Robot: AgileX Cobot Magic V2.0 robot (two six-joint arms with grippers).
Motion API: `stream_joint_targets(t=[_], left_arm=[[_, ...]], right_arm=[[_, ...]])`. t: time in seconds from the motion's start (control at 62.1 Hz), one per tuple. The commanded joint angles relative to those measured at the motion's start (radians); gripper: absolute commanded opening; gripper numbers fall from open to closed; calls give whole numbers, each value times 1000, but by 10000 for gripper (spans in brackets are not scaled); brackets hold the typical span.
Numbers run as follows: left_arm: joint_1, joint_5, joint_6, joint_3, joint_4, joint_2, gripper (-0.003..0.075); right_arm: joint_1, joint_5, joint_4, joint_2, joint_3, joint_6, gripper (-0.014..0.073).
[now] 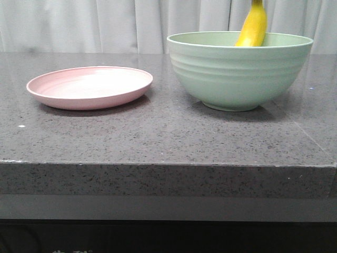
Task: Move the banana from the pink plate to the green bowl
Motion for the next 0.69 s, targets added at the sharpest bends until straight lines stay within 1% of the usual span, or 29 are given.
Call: stream_joint_targets(t=[0.0, 0.161, 0.209, 0.354, 0.676], left_arm=[[-7, -84, -7, 3, -1, -25, -18], [-7, -84, -7, 3, -1, -25, -18], [-7, -84, -7, 3, -1, -25, -18], [-7, -84, -7, 3, -1, -25, -18], [-7, -84, -7, 3, -1, -25, -18]], right_arm=[[-7, -112, -14, -13, 12, 10, -68], [-7, -160, -12, -50, 103, 4, -68], [-7, -116, 0, -50, 99, -25, -68], [-7, -107, 79, -50, 100, -173, -68], [-6, -104, 66, -52, 100, -182, -68]])
